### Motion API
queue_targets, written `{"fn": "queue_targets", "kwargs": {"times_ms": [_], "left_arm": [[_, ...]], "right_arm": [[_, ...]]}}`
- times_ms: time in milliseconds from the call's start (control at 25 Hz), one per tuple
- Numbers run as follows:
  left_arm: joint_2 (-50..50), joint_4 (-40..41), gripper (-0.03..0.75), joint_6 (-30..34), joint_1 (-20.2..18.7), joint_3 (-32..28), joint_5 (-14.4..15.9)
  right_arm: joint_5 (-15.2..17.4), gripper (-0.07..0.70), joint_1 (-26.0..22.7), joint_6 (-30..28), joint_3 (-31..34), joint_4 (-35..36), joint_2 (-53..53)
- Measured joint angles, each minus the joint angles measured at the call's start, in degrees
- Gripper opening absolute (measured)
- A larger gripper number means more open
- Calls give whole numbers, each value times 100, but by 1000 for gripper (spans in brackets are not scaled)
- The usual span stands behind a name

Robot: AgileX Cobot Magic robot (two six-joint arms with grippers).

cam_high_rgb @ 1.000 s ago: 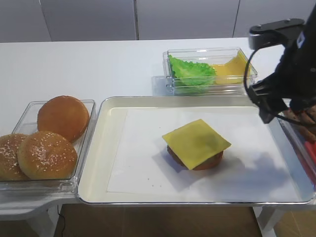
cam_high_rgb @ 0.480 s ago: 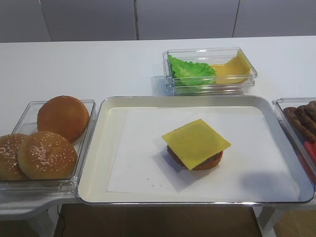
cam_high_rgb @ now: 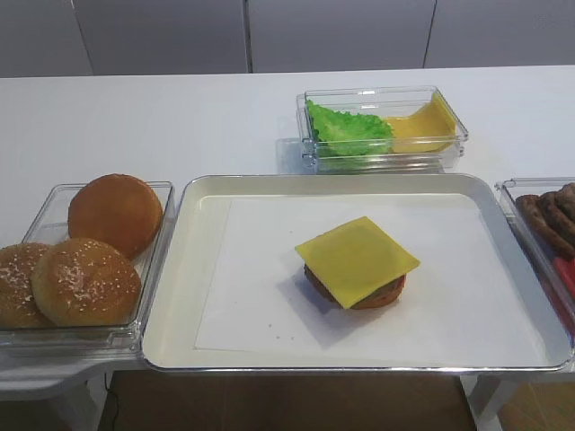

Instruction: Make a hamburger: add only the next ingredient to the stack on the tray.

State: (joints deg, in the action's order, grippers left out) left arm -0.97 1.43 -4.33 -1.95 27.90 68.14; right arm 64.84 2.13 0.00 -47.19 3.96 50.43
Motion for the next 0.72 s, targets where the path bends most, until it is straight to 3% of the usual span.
{"fn": "queue_targets", "kwargs": {"times_ms": [400, 720], "left_arm": [[0, 0, 298, 0, 0, 0, 0], [0, 0, 299, 0, 0, 0, 0]], "right_arm": [[677, 460, 0, 0, 102, 4, -1656], [776, 460, -9, 35, 102, 171, -2442]]}}
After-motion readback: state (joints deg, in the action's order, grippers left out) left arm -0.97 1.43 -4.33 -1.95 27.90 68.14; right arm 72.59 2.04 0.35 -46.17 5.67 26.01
